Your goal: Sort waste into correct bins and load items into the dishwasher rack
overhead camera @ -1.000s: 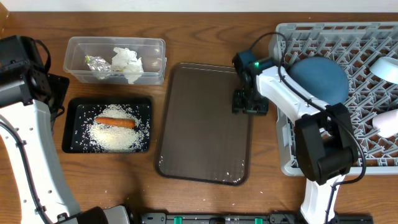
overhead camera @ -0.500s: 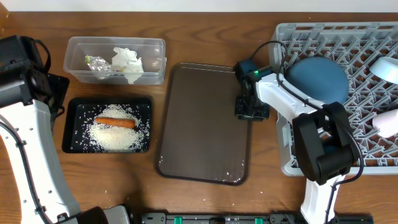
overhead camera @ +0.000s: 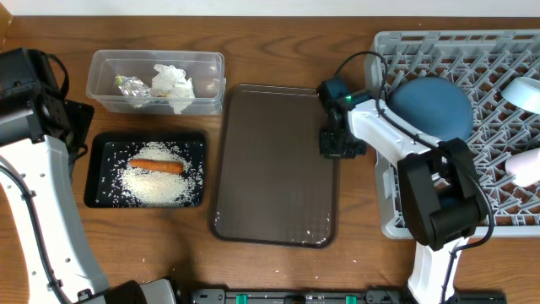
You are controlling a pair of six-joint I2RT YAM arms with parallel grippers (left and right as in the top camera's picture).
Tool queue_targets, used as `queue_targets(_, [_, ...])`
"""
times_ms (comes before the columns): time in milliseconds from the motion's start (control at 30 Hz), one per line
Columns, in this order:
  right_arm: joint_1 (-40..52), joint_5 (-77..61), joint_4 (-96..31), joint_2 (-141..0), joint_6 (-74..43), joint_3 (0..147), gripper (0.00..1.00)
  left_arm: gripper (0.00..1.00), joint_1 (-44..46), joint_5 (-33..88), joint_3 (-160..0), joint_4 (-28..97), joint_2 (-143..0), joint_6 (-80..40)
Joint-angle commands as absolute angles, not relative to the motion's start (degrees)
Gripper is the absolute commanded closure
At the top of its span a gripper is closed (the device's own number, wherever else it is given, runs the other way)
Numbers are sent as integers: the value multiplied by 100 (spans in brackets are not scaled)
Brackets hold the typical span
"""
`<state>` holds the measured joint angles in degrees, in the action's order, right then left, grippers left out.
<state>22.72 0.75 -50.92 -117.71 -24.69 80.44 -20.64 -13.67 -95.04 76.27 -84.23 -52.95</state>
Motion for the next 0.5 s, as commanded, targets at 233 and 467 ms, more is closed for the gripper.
queue_targets(233, [1949, 255, -5030, -11786, -2119, 8036, 89, 2, -2093, -1398, -9461, 7649, -8423, -5369])
queue_targets(467, [1940, 257, -4821, -11786, -1986, 8038, 85, 2, -2093, -1398, -9461, 7647, -8423, -5369])
